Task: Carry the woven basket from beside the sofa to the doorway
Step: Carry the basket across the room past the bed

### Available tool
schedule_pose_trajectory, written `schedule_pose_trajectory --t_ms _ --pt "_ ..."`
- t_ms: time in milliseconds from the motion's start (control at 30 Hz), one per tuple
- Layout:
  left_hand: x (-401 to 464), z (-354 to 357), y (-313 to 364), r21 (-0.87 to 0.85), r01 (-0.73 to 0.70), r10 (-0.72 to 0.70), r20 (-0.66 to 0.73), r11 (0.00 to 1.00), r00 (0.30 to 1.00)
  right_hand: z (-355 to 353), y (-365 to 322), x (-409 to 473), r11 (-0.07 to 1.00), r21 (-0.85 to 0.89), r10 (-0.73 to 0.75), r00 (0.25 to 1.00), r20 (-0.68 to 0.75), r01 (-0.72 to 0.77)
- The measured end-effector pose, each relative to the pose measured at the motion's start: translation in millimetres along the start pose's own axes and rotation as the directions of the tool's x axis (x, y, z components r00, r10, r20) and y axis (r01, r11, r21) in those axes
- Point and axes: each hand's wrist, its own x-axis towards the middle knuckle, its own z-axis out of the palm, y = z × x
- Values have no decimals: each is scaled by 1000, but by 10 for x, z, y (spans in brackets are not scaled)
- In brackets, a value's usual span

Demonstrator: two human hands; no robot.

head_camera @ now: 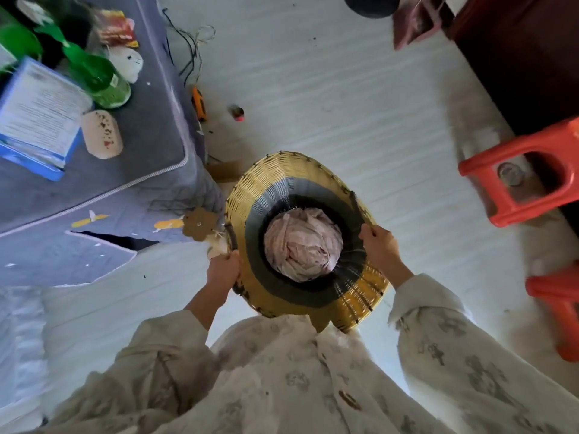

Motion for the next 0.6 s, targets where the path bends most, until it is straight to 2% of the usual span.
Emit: schedule_pose_trajectory --t_ms 200,367,600 --pt "342 285 699 -87 67 -77 -127 994 989 -204 -564 940 986 -93 -130 985 110 140" --pt "467 500 1215 -198 85 -132 -238 977 962 -455 -1207 1644 942 -147 -264 935 236 303" --pt "733 539 1961 -340 39 -154 -318 940 935 -661 -1721 2290 919 -159 -299 899 320 362"
